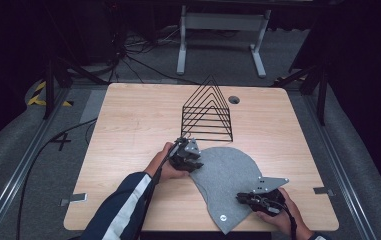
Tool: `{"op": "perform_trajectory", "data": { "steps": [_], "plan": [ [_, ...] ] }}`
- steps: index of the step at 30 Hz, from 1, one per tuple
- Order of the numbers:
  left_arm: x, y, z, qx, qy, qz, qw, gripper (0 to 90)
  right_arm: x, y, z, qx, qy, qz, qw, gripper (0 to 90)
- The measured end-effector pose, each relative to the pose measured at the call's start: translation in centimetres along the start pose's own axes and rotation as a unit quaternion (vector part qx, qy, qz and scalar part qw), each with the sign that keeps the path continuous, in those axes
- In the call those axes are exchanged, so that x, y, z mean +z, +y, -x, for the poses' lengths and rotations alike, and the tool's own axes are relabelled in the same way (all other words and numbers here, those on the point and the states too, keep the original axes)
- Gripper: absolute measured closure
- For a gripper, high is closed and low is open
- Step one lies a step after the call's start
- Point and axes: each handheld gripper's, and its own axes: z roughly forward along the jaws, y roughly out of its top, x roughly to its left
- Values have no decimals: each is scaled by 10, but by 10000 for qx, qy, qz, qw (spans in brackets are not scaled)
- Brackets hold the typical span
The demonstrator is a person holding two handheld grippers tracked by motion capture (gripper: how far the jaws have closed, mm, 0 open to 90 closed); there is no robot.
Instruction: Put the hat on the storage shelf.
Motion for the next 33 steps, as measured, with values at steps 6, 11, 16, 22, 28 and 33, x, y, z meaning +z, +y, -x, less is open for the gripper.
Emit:
{"op": "perform_trajectory", "data": {
  "steps": [6, 11, 16, 22, 28, 33],
  "plan": [
    [-24, -24, 31, -42, -99, -128, 9999, 626, -1, 0, 15, 226, -261, 18, 9994, 830],
    [-35, -37, 53, -112, -71, -130, 9998, 625, 5, 8, 24, 179, -459, -17, 9988, 812],
    [-40, -45, 67, -174, -93, -43, 9998, 623, 13, 16, 37, 183, -577, -38, 9982, 801],
    [-42, -46, 76, -214, -130, -58, 9997, 617, 20, 26, 47, 154, -677, -121, 9975, 754],
    [-42, -47, 77, -252, -2, -33, 9997, 524, 17, 29, 49, 181, -793, -174, 9965, 604],
    [-44, -46, 57, -539, 429, -29, 9976, 349, 10, 32, 57, 399, -867, -92, 9954, 451]
  ]
}}
